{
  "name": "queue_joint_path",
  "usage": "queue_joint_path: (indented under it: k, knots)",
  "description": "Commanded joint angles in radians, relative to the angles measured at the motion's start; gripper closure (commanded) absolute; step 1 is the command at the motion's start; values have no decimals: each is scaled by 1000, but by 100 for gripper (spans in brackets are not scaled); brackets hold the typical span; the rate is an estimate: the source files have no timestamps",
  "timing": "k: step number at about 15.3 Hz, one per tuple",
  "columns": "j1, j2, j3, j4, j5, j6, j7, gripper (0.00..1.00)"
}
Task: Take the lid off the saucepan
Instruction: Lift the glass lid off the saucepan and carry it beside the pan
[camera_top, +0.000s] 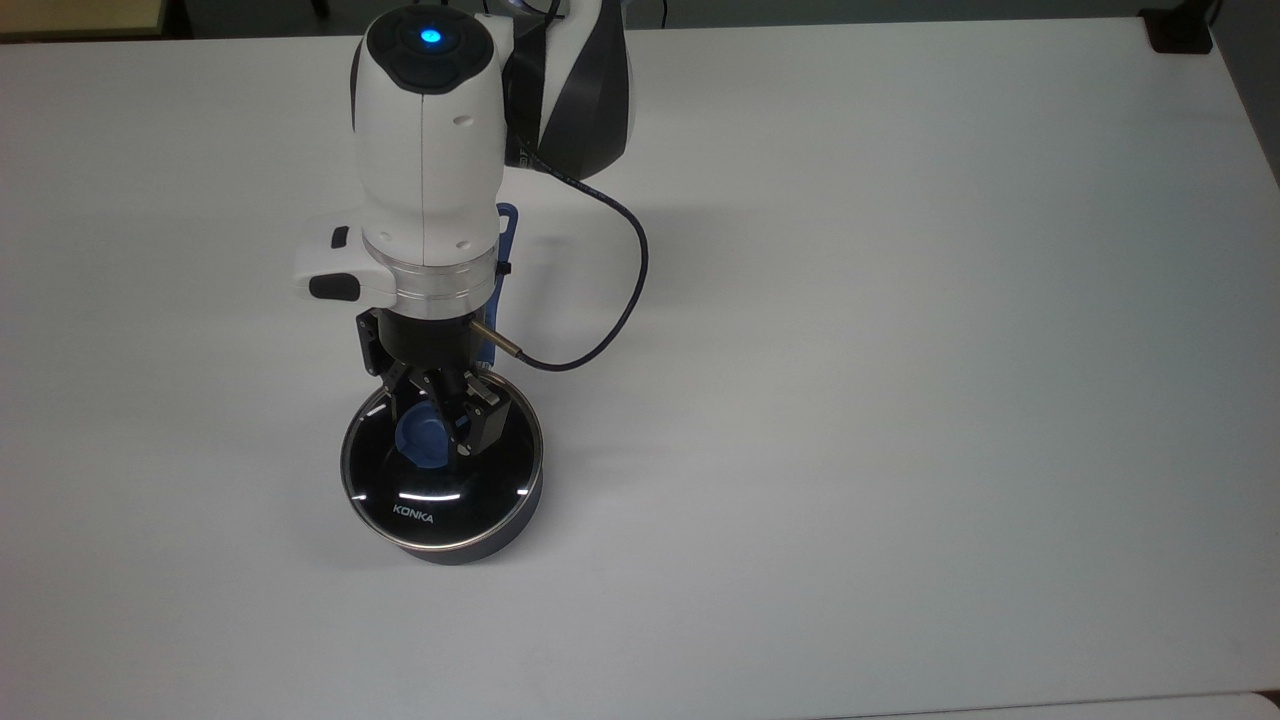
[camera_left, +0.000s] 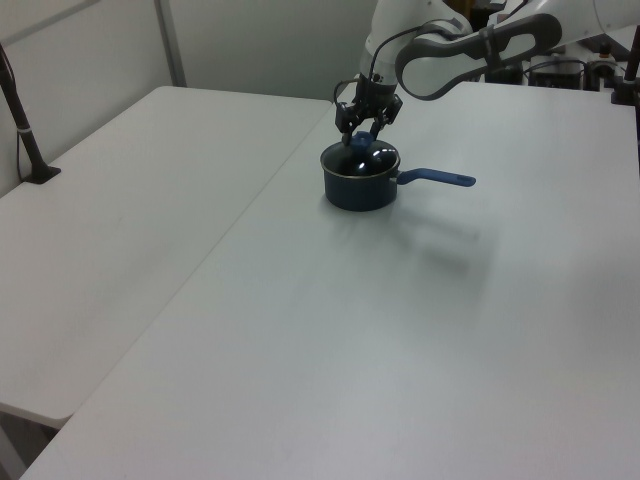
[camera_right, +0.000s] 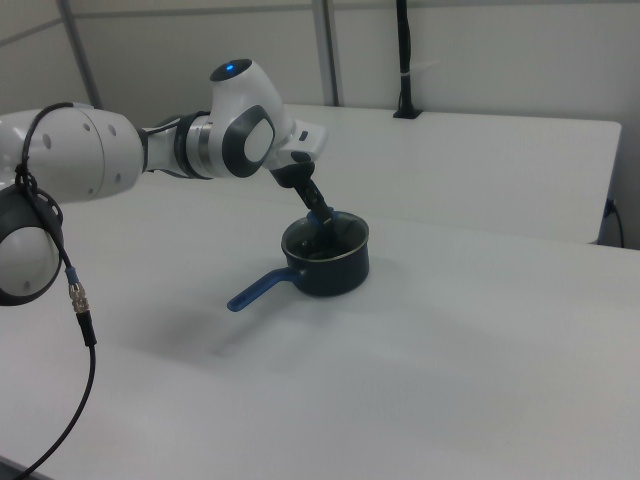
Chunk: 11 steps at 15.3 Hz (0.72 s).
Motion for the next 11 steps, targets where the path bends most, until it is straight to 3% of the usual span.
queue_joint_path:
  k: [1, 6, 11]
  knots:
    - [4, -54, -11, 5, -18, -15, -12, 60]
    - [-34, -149, -9, -30, -4, -102, -92, 60]
    - [-157, -195, -9, -89, 26, -95, -216, 60]
